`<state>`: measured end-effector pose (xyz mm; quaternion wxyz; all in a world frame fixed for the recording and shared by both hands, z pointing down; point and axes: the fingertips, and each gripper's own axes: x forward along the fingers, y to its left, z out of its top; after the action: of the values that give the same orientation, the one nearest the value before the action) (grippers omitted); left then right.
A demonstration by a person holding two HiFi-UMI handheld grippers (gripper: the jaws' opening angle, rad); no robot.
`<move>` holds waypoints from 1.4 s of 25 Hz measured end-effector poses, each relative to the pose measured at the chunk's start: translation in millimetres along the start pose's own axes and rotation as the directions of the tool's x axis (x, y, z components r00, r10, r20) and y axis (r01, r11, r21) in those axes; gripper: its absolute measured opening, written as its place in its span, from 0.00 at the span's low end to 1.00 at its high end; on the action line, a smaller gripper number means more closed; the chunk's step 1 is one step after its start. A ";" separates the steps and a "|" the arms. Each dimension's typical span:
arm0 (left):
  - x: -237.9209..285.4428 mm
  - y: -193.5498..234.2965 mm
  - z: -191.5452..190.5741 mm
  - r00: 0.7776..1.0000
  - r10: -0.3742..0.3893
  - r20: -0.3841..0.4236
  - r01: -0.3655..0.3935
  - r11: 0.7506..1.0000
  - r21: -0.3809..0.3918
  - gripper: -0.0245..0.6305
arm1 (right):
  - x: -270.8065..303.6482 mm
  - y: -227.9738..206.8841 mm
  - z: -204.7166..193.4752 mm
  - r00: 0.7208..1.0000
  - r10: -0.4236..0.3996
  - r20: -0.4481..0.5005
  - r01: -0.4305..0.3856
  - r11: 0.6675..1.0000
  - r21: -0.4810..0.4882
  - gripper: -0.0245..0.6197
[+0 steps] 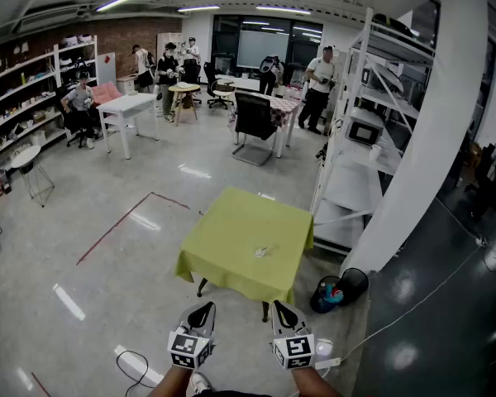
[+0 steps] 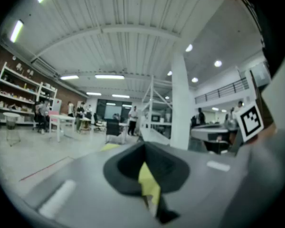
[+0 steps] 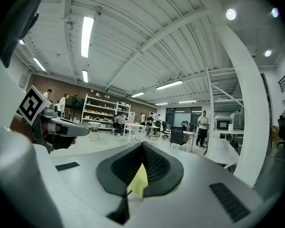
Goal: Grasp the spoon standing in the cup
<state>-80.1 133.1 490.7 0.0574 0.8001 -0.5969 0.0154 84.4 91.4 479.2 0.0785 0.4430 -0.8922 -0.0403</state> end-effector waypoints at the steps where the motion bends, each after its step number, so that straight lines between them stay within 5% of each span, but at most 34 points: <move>1: -1.8 2.7 3.2 1.000 0.004 0.009 -0.004 1.000 -0.002 0.05 | 1.0 1.4 1.4 1.000 -0.004 0.001 0.004 1.000 0.000 0.05; 9: -1.2 4.8 16.2 0.999 -0.008 0.041 0.008 1.000 -0.007 0.05 | 11.8 10.9 10.1 1.000 0.011 0.012 -0.011 1.000 -0.023 0.05; 15: -1.6 22.9 12.2 0.999 0.011 0.036 -0.010 1.000 -0.018 0.05 | 28.5 29.7 9.0 1.000 0.022 0.008 -0.021 0.991 -0.131 0.05; 35: 21.6 98.9 11.8 0.998 -0.056 0.029 0.056 0.998 0.001 0.05 | 108.0 69.9 22.2 1.000 -0.014 0.012 0.015 0.992 -0.126 0.05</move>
<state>-169.1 83.4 488.3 0.0490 0.8167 -0.5749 0.0020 -38.6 47.6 478.5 0.1009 0.4434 -0.8850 -0.0994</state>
